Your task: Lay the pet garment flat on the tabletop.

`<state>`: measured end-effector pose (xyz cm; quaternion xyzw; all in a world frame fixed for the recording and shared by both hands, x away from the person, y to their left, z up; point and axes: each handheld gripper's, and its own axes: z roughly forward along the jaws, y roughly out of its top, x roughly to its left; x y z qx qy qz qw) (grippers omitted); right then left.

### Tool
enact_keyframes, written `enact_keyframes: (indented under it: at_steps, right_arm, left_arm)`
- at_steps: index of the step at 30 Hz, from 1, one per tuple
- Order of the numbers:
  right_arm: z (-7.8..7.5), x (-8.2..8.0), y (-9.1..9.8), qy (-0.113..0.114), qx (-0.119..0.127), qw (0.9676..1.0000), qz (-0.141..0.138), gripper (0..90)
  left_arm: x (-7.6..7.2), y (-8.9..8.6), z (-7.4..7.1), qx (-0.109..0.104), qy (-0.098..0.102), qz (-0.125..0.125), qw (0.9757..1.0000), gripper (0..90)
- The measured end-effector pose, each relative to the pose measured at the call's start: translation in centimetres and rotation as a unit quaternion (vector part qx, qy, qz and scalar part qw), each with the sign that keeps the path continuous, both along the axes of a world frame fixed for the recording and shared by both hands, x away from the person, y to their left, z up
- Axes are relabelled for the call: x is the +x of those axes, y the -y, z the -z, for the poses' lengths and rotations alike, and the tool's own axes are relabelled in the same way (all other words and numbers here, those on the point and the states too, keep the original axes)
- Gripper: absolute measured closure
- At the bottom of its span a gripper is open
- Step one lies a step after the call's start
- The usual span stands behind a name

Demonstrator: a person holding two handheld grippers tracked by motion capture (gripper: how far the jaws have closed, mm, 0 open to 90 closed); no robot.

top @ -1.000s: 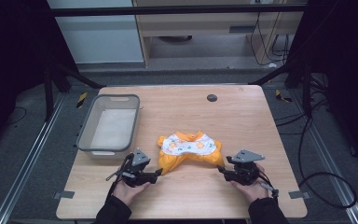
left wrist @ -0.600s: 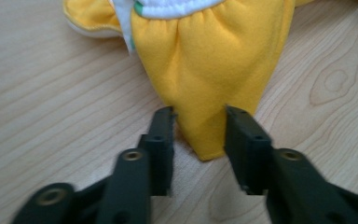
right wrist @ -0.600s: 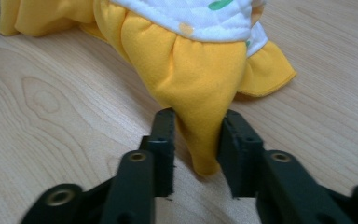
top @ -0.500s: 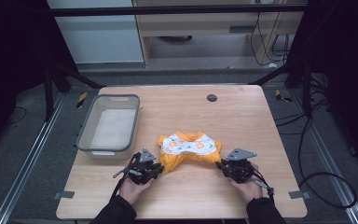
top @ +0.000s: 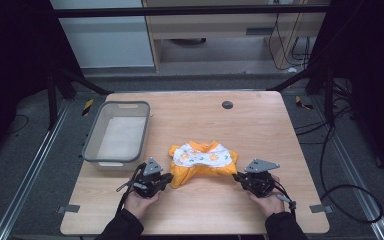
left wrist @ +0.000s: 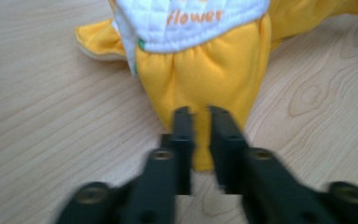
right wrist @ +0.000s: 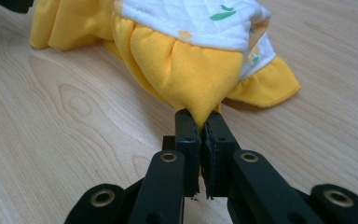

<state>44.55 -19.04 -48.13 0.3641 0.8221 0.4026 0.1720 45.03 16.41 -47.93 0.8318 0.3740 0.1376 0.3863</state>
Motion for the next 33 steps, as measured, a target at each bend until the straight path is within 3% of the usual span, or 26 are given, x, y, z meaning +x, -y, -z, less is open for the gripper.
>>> enact_keyframes:
  at_steps: [3, 7, 9, 12, 18, 20, 22, 24, 27, 29, 33]
  right_arm:
    - [0.2, 0.0, -0.1, -0.001, -0.002, 1.0, 0.0, 85.9]
    - [0.2, 0.0, -0.1, -0.003, -0.004, 1.0, -0.001, 85.8]
    - [0.3, 0.0, -0.2, -0.004, -0.005, 1.0, -0.001, 85.7]
    - [0.4, 0.1, -0.3, -0.008, -0.005, 1.0, 0.0, 85.7]
    - [0.3, 0.1, -0.3, -0.01, -0.005, 0.9999, 0.0, 85.8]
    - [0.2, 0.1, -0.2, -0.008, -0.002, 1.0, 0.0, 85.9]
    - [-0.1, 0.0, -0.1, -0.007, 0.001, 1.0, 0.001, 85.9]
    - [-0.5, -0.2, 0.1, -0.007, 0.009, 0.9999, 0.0, 85.8]
    - [-1.4, -0.7, 0.5, -0.005, 0.021, 0.9997, -0.007, 85.7]
    - [-2.1, -1.4, 0.8, -0.004, 0.031, 0.9994, -0.013, 85.5]
    - [-2.7, -2.9, 0.8, -0.03, 0.047, 0.9978, -0.035, 85.1]
  left_arm:
    - [-0.4, 0.4, 0.3, 0.008, 0.004, 0.005, 0.9999, 57.6]
    - [-0.5, 0.9, 0.6, 0.015, 0.007, 0.009, 0.9998, 41.3]
    - [-0.1, 1.3, 1.1, 0.022, -0.002, 0.003, 0.9998, 39.0]
    - [0.6, 1.6, 1.7, 0.029, -0.008, -0.001, 0.9996, 46.4]
    - [0.8, 1.2, 1.5, 0.01, -0.023, 0.011, 0.9996, 83.9]
    - [0.8, 1.1, 1.2, 0.011, -0.023, 0.015, 0.9996, 86.0]
    - [0.7, 0.7, 0.5, -0.008, -0.026, 0.017, 0.9995, 86.4]
    - [0.6, 0.5, 0.0, -0.012, -0.025, 0.02, 0.9994, 86.5]
    - [-0.2, -0.9, -2.1, -0.049, -0.016, 0.027, 0.9983, 86.4]
    - [-0.5, -1.2, -2.5, -0.054, -0.023, 0.033, 0.9977, 86.4]
    - [-2.3, -2.1, -2.7, -0.052, -0.047, 0.044, 0.9966, 85.9]
